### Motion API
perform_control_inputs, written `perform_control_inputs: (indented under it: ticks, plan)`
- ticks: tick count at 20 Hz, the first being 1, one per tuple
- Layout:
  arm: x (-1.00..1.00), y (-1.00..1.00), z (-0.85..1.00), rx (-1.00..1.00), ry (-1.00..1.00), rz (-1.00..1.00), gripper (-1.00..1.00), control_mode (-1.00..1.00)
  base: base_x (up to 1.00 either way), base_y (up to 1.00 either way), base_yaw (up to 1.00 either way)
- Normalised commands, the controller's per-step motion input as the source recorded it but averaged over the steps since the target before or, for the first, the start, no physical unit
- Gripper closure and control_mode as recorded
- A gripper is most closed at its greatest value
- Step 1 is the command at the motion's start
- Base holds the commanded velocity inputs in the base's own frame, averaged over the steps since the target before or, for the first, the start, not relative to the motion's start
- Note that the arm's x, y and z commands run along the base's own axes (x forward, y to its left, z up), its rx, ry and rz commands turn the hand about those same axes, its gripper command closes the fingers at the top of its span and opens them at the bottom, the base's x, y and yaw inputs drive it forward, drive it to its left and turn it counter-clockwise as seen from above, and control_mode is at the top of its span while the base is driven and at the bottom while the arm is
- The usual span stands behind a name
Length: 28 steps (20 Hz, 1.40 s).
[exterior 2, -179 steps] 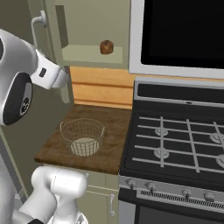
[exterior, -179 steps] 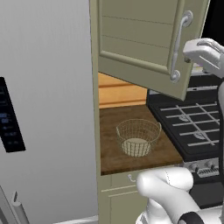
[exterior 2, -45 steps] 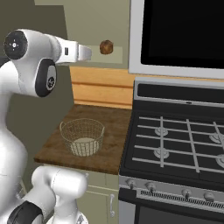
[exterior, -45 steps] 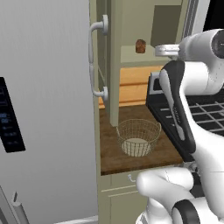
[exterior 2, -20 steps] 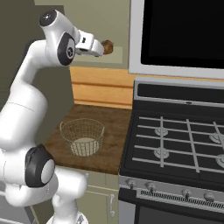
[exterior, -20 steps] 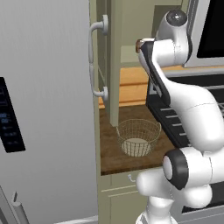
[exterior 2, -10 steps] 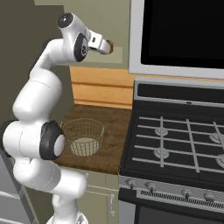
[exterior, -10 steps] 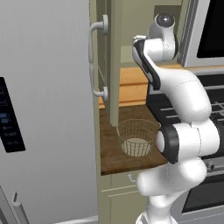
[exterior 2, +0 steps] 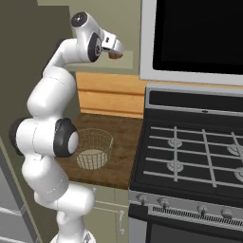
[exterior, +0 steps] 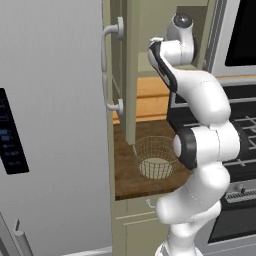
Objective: Open the cabinet, pick up the bread from the cabinet and place it in the basket. Then move the basket to the dining counter.
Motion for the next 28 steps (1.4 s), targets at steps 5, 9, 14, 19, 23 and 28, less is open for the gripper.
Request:
perform_control_inputs:
  ticks: [5,9,14,19,23,28]
  plan:
    - [0.40,-0.15,0.00,0.00,0.00,0.00,-1.00,-1.00,0.00,0.00,0.00]
    - [0.37,-0.04,0.00,0.00,0.00,0.00,-1.00,-1.00,0.00,0.00,0.00]
    - [0.20,0.00,-0.02,0.00,0.00,0.00,-1.00,-1.00,0.00,0.00,0.00]
    - [0.13,0.00,-0.21,0.00,0.00,0.00,-1.00,-1.00,0.00,0.00,0.00]
    - [0.25,0.00,-0.27,0.00,0.00,0.00,-1.00,-1.00,0.00,0.00,0.00]
    - [0.27,0.00,-0.16,0.00,0.00,0.00,-1.00,-1.00,0.00,0.00,0.00]
